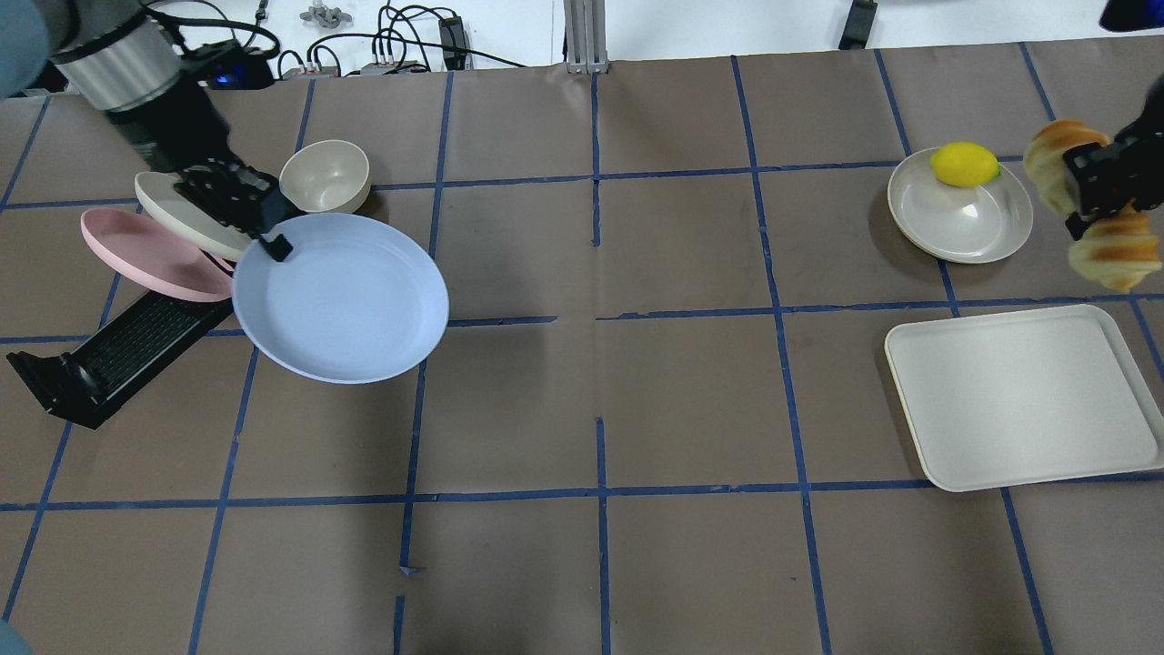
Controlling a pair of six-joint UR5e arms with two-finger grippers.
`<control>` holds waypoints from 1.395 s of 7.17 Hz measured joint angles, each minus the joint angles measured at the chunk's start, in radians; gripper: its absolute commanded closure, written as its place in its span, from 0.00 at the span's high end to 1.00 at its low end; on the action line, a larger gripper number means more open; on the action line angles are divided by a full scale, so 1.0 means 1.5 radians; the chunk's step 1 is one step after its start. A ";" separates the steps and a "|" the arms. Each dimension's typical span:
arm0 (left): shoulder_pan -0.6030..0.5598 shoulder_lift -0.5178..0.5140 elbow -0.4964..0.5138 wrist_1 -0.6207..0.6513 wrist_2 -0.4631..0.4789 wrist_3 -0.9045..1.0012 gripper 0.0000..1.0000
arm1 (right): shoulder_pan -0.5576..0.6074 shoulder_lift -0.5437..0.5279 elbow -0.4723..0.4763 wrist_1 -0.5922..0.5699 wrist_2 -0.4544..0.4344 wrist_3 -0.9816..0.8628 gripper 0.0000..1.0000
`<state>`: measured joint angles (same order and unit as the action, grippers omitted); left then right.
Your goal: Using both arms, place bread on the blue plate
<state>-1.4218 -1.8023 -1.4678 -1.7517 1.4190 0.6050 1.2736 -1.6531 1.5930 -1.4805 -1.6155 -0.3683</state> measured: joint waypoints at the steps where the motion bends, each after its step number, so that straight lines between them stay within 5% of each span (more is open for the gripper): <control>1: -0.048 -0.014 -0.029 0.066 -0.015 -0.032 0.05 | 0.050 0.016 -0.010 -0.008 -0.001 0.062 0.05; 7: -0.182 -0.187 -0.054 0.365 -0.121 -0.210 0.09 | 0.137 0.080 -0.073 -0.008 0.004 0.187 0.05; 8: -0.188 -0.211 -0.053 0.397 -0.135 -0.228 0.26 | 0.138 0.081 -0.072 -0.007 0.005 0.187 0.05; 9: -0.187 -0.227 -0.051 0.422 -0.143 -0.237 0.81 | 0.138 0.081 -0.069 -0.006 0.007 0.188 0.05; 10: -0.185 -0.233 -0.049 0.432 -0.144 -0.239 1.00 | 0.140 0.083 -0.063 -0.007 0.008 0.198 0.05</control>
<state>-1.6985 -2.1520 -1.5415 -1.1033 1.2028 0.2459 1.4830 -1.5291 1.4985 -1.4914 -1.6033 -0.0720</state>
